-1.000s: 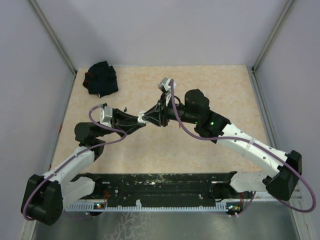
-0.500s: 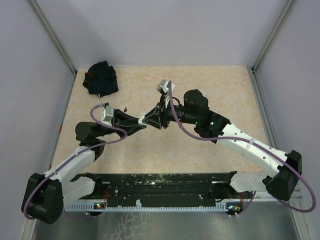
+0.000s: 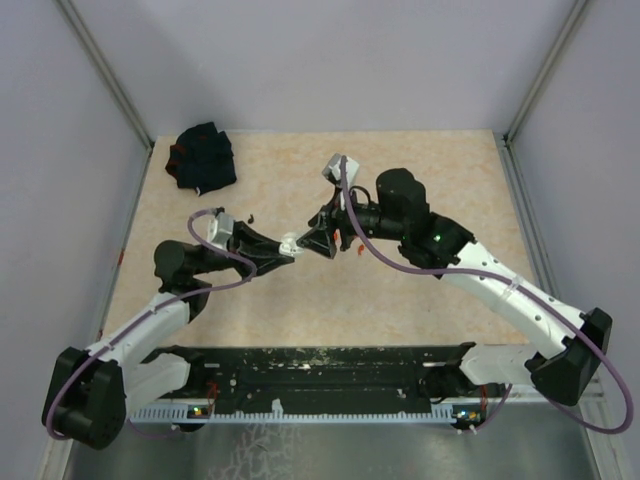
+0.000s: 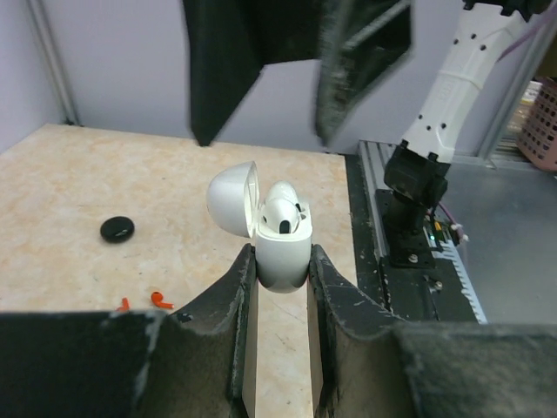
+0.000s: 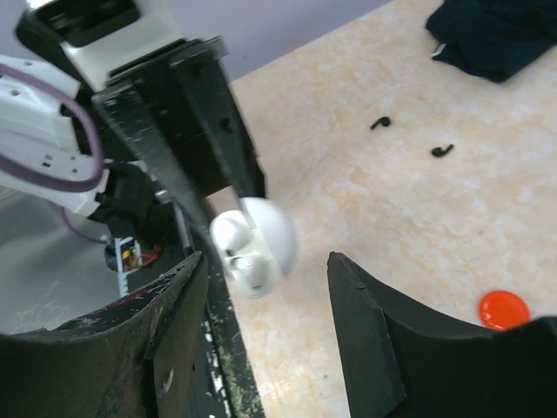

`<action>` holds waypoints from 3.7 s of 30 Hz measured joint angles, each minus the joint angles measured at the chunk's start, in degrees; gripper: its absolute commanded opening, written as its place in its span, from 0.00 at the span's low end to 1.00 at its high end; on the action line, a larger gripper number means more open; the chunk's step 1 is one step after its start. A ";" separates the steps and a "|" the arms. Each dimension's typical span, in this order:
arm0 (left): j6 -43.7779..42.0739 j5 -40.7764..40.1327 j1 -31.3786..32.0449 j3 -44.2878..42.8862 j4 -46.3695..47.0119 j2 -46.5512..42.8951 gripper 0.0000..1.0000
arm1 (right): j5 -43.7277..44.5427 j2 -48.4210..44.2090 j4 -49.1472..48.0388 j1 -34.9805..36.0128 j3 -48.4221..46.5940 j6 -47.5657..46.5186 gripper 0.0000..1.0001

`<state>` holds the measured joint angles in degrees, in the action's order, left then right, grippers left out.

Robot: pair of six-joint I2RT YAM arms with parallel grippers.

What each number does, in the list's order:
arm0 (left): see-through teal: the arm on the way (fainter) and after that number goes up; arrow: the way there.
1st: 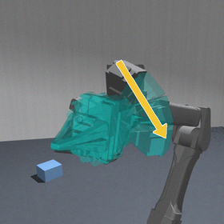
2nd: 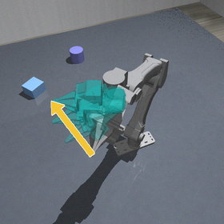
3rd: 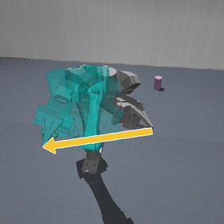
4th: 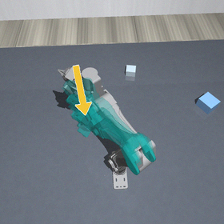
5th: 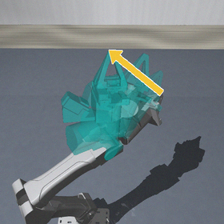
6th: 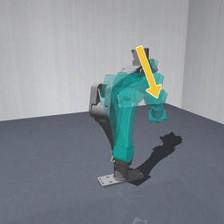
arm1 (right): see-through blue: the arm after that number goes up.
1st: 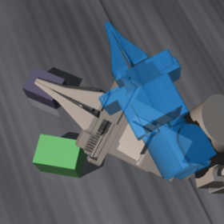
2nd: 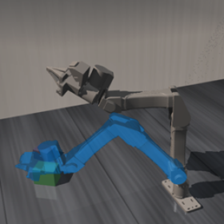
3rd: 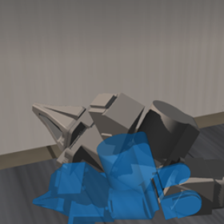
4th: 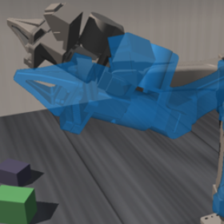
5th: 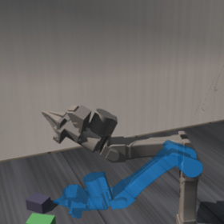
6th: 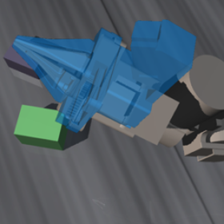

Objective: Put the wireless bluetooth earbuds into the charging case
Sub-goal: Place the earbud in the charging case, then close the charging case, then place the charging case at the center of the board, then pick up the charging case at the center of the board.

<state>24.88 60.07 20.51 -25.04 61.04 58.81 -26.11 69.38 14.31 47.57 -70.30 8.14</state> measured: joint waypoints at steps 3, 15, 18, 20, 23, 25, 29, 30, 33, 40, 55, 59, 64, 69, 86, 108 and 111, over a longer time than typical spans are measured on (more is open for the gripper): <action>0.42 2.08 0.37 0.00 0.26 -0.07 0.00 | -0.57 -0.13 0.46 -2.80 0.00 -0.31 0.60; 3.67 5.20 0.39 -0.35 2.23 0.79 0.00 | -10.95 1.90 -2.71 -4.37 1.31 1.18 0.63; 4.66 5.38 0.52 -0.35 3.15 1.29 0.00 | -14.10 3.34 -3.63 -4.37 2.10 2.23 0.63; 5.25 5.42 0.68 -0.35 3.78 1.44 0.00 | -16.22 4.61 -4.59 -4.37 2.38 3.06 0.62; 5.55 5.42 0.79 -0.35 4.39 1.51 0.00 | -19.30 5.57 -6.19 -4.37 3.21 4.17 0.61; 5.53 5.29 0.79 -0.35 4.24 1.51 0.00 | -21.29 5.62 -6.73 -4.37 3.74 4.87 0.58; 3.82 4.13 0.79 -0.76 -0.37 1.44 0.00 | -23.47 5.38 -8.61 -4.57 4.35 5.22 0.57; 3.30 3.74 0.79 -1.09 -2.16 1.46 0.00 | -23.67 5.14 -8.81 -4.63 4.57 5.27 0.57; 1.70 3.17 1.20 -2.54 -7.69 1.36 0.00 | -22.99 3.80 -9.20 -4.70 5.84 4.76 0.56; 0.13 0.57 1.46 -3.48 -16.48 1.36 0.01 | -14.08 0.87 -7.50 -4.68 7.13 1.86 0.59; 0.87 -11.06 10.34 -7.85 -40.15 15.26 0.00 | 22.34 -15.19 -5.60 -4.61 22.82 -1.53 0.77; 3.08 -13.22 13.88 -8.28 -40.59 22.73 0.00 | 26.47 -15.93 -5.81 -4.63 26.16 -1.51 0.77; 5.44 -15.85 18.67 -11.32 -40.46 32.00 0.04 | 28.89 -17.09 -6.21 -4.61 29.22 -1.09 0.77; 7.10 -18.78 21.97 -15.04 -40.44 39.56 0.11 | 29.53 -17.55 -7.02 -4.61 30.16 -0.79 0.77; 6.47 -30.36 23.41 -22.51 -51.65 42.58 0.66 | 29.57 -17.68 -8.37 -4.61 30.58 -0.44 0.78; -4.81 -45.72 19.80 -24.96 -74.18 22.53 1.00 | 39.56 -12.09 -4.44 -4.76 27.30 1.60 0.98; -8.04 -46.77 16.22 -27.43 -77.46 19.98 0.99 | 43.39 -8.17 -2.75 -5.35 25.18 2.62 0.98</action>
<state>16.84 13.30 36.73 -52.47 -16.43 78.78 17.28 61.21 11.55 42.22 -45.12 10.76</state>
